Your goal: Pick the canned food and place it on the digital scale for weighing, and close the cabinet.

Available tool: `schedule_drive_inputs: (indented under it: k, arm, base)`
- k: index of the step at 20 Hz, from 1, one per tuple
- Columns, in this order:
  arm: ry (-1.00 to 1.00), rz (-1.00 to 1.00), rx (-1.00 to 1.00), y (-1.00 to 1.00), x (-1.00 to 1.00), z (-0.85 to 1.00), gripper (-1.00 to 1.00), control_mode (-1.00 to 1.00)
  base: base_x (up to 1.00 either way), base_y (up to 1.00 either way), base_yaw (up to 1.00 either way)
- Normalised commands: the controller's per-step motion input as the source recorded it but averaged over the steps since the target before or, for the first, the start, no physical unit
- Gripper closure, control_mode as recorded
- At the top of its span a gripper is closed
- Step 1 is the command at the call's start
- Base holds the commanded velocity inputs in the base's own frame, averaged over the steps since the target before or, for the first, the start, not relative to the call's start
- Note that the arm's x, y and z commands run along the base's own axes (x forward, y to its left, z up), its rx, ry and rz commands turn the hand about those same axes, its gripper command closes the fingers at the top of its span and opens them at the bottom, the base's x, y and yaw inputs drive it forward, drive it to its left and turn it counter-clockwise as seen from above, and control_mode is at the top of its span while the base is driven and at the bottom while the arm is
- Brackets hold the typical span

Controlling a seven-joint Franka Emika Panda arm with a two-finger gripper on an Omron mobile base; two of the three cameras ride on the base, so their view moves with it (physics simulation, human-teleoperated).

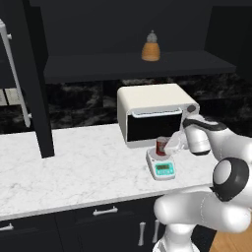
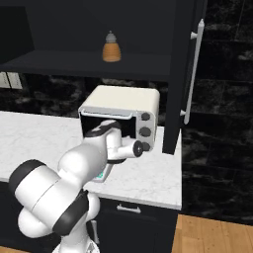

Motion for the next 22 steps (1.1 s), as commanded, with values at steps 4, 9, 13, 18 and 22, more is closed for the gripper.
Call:
schedule_drive_inputs:
  k: [4, 9, 13, 18, 22]
  arm:
    - [0.00, 0.00, 0.00, 0.02, -0.13, -0.12, -1.00, -1.00]
    - [-0.03, 0.00, 0.00, 0.00, -0.17, 0.00, -1.00, -1.00]
    - [-0.28, 0.00, 0.00, 0.00, -0.41, 0.20, -1.00, -1.00]
    - [-0.24, 0.00, 0.01, -0.03, -0.16, 0.21, -1.00, -1.00]
    - [-0.23, -0.05, 0.11, -0.55, -0.38, 0.26, -1.00, -1.00]
  base:
    - [0.00, 0.00, 0.00]
    - [0.00, 0.00, 0.00]
    - [0.00, 0.00, 0.00]
    - [0.00, 0.00, 0.00]
    - [0.00, 0.00, 0.00]
